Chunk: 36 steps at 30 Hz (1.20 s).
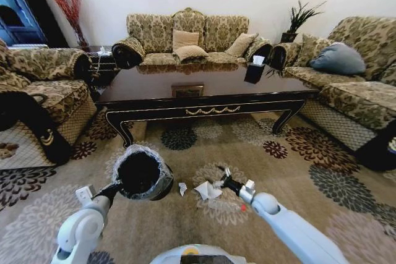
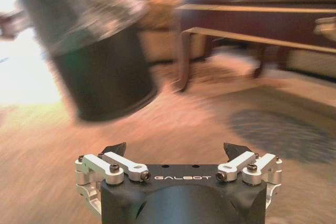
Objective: Move to the front of the table and pick up the trash from the floor, then place it into the trash bin.
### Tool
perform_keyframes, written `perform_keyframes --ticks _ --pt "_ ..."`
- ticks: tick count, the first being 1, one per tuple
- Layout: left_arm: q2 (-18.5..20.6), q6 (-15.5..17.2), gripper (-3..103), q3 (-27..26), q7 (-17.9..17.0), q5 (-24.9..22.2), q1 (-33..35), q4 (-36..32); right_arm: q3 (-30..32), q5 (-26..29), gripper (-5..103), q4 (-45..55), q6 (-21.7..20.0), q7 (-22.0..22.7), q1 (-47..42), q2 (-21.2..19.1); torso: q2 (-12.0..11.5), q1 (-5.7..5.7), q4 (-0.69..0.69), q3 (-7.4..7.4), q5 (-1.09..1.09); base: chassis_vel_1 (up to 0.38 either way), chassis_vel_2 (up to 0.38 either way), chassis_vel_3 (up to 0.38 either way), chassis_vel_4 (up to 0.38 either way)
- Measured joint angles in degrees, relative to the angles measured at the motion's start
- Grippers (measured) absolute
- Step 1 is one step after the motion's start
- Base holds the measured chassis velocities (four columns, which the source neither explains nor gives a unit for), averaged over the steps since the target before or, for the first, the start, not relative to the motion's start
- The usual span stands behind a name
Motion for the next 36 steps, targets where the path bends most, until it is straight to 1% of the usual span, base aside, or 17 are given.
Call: perform_keyframes --ticks 1,2,3,4,5,7,8,9,12,14,16,18,24,32,33,34,36 --pt "-0.3 0.0 2 0.0 0.0 0.2 0.3 -0.5 1.9 -5.5 100 -2.2 1.6 -6.1 0.9 0.3 0.0 0.0 0.0 0.0 -0.01 0.0 0.0 0.0 0.0" --pt "-0.5 0.0 2 0.0 0.0 0.3 0.5 -0.7 2.8 -8.5 100 -3.5 2.7 -8.4 1.5 0.7 0.0 0.0 0.0 0.0 0.0 0.0 0.0 0.0 0.0" --pt "-0.6 0.0 2 0.0 0.0 0.4 0.7 -0.9 3.7 -11.1 100 -4.9 3.7 -10.0 2.0 1.0 0.0 0.0 0.0 0.0 -0.01 0.0 0.0 0.0 0.0" --pt "-0.6 0.0 2 0.0 0.0 0.4 0.7 -0.9 3.7 -11.1 100 -4.9 3.7 -10.0 2.0 1.0 0.0 0.0 0.0 0.0 -0.01 0.0 0.0 0.0 0.0" --pt "-0.9 0.0 2 0.1 0.0 0.6 1.0 -1.3 5.4 -15.6 100 -7.9 5.3 -12.5 3.1 1.9 0.0 0.0 0.0 0.0 0.0 0.0 0.0 0.0 0.0" --pt "-1.1 0.0 2 0.2 0.0 0.8 1.3 -1.7 7.0 -19.5 100 -11.1 6.9 -14.8 4.3 2.9 0.0 0.0 0.0 0.0 0.0 0.0 0.0 0.0 0.0" --pt "-1.3 0.0 2 0.2 0.0 0.9 1.4 -1.9 8.2 -22.3 100 -14.0 8.6 -16.8 5.3 3.9 0.0 0.0 0.0 0.0 -0.01 0.0 0.0 0.0 0.0" --pt "-1.3 0.0 2 0.2 0.0 0.9 1.4 -1.9 8.2 -22.3 100 -14.0 8.6 -16.8 5.3 3.9 0.0 0.0 0.0 0.0 -0.01 0.0 0.0 0.0 0.0" --pt "-1.6 -0.2 2 0.3 0.0 1.3 1.6 -2.2 9.8 -25.4 100 -19.4 11.1 -22.6 7.1 5.8 0.0 0.0 0.0 0.0 0.0 0.0 0.0 0.0 0.0" --pt "-1.6 -0.2 2 0.3 0.0 1.4 1.7 -2.2 10.2 -25.8 100 -20.6 11.4 -23.7 7.4 6.3 0.0 0.0 0.0 0.0 0.0 0.0 0.0 0.0 0.0" --pt "-1.5 -0.2 2 0.4 -0.1 1.5 1.7 -2.3 10.7 -26.8 100 -23.9 12.1 -26.1 8.3 7.5 0.0 0.0 0.0 0.0 0.0 0.0 0.0 0.0 0.0" --pt "-1.4 -0.2 2 0.4 -0.1 1.5 1.8 -2.5 10.8 -27.3 100 -25.8 12.7 -26.2 8.8 8.1 0.0 0.0 0.0 0.01 -0.01 0.0 0.0 0.0 0.0" --pt "-1.0 -0.2 2 0.2 -0.4 1.2 1.9 -3.1 10.7 -28.1 100 -32.1 13.9 -21.8 10.6 10.7 0.0 0.01 0.01 0.0 -0.01 0.0 0.0 0.0 0.0" --pt "-1.5 -0.2 2 0.0 -0.4 1.3 2.5 -3.3 10.6 -31.9 101 -35.6 15.4 -20.6 11.2 12.2 0.0 0.01 0.0 0.0 -0.01 0.0 0.0 0.0 0.0" --pt "-1.6 -0.2 2 0.1 -0.4 1.4 2.5 -3.3 10.6 -32.4 97 -36.0 15.4 -20.8 11.3 12.4 0.0 0.01 0.0 0.01 -0.01 0.0 0.0 0.0 0.0" --pt "-1.7 -0.2 2 0.1 -0.4 1.4 2.5 -3.2 10.7 -32.8 97 -36.2 15.4 -20.9 11.3 12.4 0.0 0.01 0.01 0.0 -0.01 0.0 0.0 0.0 0.0" --pt "-1.9 -0.2 2 0.4 -0.3 1.4 2.5 -3.2 10.8 -34.6 86 -37.3 16.1 -21.2 11.6 12.4 0.0 0.01 0.01 0.0 -0.01 0.0 0.0 0.0 0.0"
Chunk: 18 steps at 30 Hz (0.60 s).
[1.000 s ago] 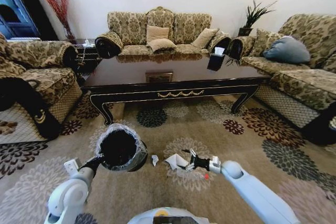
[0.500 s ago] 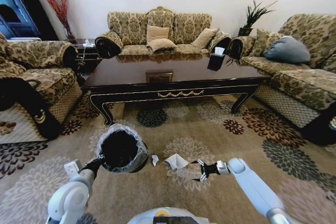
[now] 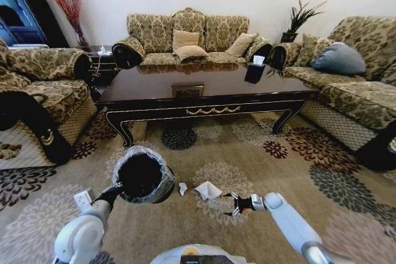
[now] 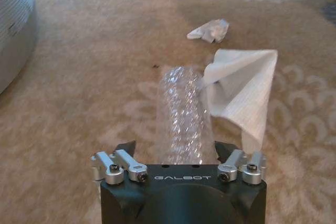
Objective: Move to the front of the table and pick up the trash from the floor, then place it into the trash bin.
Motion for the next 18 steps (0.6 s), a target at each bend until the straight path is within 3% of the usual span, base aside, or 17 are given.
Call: perform_keyframes --ticks 1,9,13,18 --pt "0.0 0.0 2 0.0 0.0 0.0 0.0 0.0 0.0 0.0 86 0.0 0.0 0.0 0.0 0.0 0.0 0.0 0.0 0.0 0.0 0.0 0.0 0.0 0.0" --pt "0.0 0.0 2 0.5 0.1 0.1 -0.5 0.7 -0.1 -1.9 53 -1.7 1.2 0.4 1.2 -1.3 0.0 0.0 0.0 0.0 0.0 0.0 0.0 0.0 0.0" --pt "0.1 0.0 2 0.6 0.2 0.1 -0.7 0.8 -0.3 -1.9 42 -1.8 1.9 0.3 1.5 -2.0 0.0 0.0 -0.01 0.0 0.0 0.0 0.0 0.0 0.0" --pt "0.6 0.0 2 0.6 0.2 0.0 -0.9 1.0 -0.4 2.3 30 -0.7 2.5 0.2 1.6 -2.9 0.0 0.0 -0.01 0.0 0.01 0.0 0.0 0.0 0.0"
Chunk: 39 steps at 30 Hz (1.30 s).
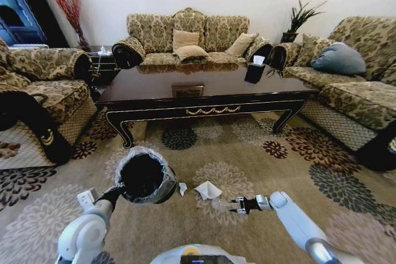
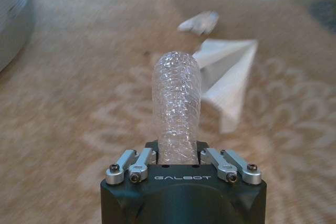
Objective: Move to the front of the table and pick up the trash from the floor, then place it into the trash bin.
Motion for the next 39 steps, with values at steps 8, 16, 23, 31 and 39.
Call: perform_keyframes --ticks 8,16,23,31,39 --pt "0.9 0.1 2 1.2 0.1 0.2 0.0 0.1 -3.2 19.3 27 16.3 -4.2 0.7 -1.3 -5.6 0.0 0.0 0.01 0.0 -0.02 0.0 0.0 0.0 0.0" --pt "0.9 0.2 2 1.9 0.1 0.4 0.0 0.1 -11.0 41.3 27 28.4 -7.0 10.4 0.1 -8.5 0.0 0.0 0.0 0.0 -0.01 0.0 0.0 0.0 0.0" --pt "0.3 0.2 2 2.6 0.1 0.2 -0.1 -0.2 -20.8 58.9 27 40.7 -6.7 26.0 3.3 -7.0 0.0 0.0 0.02 0.0 -0.01 0.0 0.0 0.0 0.0" --pt "-1.3 0.7 2 4.8 -0.1 -0.2 -0.1 0.7 -27.8 62.4 27 50.0 -5.9 28.1 5.6 -5.2 0.0 -0.01 0.0 0.0 -0.03 0.0 0.0 0.0 0.0" --pt "-1.1 1.3 2 5.4 -0.9 -1.6 -1.6 2.8 -34.8 61.8 27 52.7 -5.2 27.2 8.6 -2.1 0.0 -0.01 0.0 0.0 -0.01 0.0 0.0 0.0 0.0"
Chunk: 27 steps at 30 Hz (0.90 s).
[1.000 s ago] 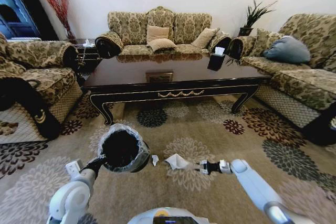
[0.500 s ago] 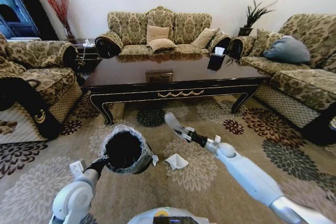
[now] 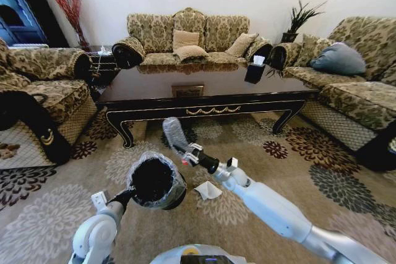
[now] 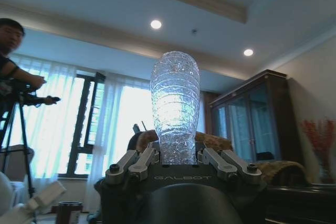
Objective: Move to the front of the table and pick up the trash from the floor, then place it into the trash bin.
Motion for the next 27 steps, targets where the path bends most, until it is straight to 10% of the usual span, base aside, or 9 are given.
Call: perform_keyframes --ticks 17,27 --pt "-1.1 0.2 2 2.4 -0.9 -1.3 -4.3 4.9 -7.7 -5.2 27 -10.1 1.8 -1.7 4.2 12.5 0.0 0.0 0.0 0.0 -0.01 0.0 0.0 0.0 0.0" --pt "0.0 0.3 2 1.8 -1.2 -2.6 -4.6 4.1 -7.5 -9.1 24 -13.7 3.0 -3.2 4.1 12.6 0.0 0.0 0.0 0.0 0.0 0.0 0.0 0.0 0.0"
